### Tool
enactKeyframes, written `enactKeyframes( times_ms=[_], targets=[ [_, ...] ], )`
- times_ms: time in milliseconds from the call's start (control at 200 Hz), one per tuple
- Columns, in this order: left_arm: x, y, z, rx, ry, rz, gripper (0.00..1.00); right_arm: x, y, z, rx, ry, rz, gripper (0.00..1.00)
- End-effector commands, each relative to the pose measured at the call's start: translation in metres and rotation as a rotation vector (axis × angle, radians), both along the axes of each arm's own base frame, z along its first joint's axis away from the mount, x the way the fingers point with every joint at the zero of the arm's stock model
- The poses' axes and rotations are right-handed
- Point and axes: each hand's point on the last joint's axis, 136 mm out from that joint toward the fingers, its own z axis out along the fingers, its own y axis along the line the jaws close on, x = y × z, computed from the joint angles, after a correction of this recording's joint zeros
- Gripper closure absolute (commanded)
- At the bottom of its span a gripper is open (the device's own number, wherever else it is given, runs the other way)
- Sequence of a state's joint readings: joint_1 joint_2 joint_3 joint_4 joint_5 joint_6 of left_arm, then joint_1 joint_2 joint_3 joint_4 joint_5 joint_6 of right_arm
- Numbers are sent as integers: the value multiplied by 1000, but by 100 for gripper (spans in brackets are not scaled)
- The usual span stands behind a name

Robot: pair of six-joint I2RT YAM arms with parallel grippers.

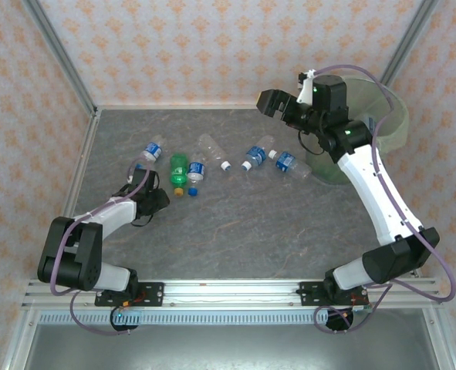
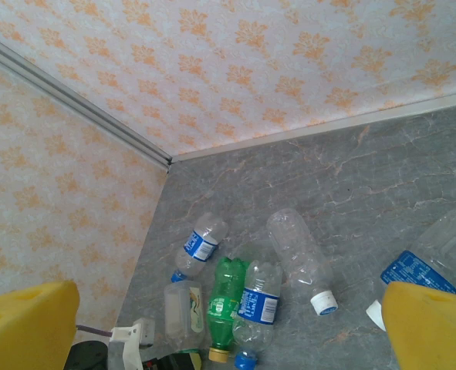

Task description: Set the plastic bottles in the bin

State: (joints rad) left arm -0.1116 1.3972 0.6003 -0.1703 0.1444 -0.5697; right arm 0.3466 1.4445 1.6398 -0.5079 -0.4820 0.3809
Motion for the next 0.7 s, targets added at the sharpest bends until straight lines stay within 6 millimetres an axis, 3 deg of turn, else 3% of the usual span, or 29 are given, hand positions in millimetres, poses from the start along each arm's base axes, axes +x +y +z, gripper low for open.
enactKeyframes(
  times_ms=[0, 180, 410, 551, 696],
  targets=[
    [-1, 2, 4, 30, -6, -4, 66, -9, 1, 12, 16, -27, 4, 0],
    [3, 1, 31, 32, -76, -6, 72, -10, 6, 10, -7, -29, 3, 0],
    [14, -9, 102, 24, -276, -31, 75, -16, 20, 12, -30, -49, 35, 0],
    [19, -27, 152, 14, -422, -87, 77, -12, 20, 9, -36, -29, 21, 0],
    [24, -62, 202, -36, -556, -194, 77, -13, 17, 20, -12, -78, 4, 0]
  ],
)
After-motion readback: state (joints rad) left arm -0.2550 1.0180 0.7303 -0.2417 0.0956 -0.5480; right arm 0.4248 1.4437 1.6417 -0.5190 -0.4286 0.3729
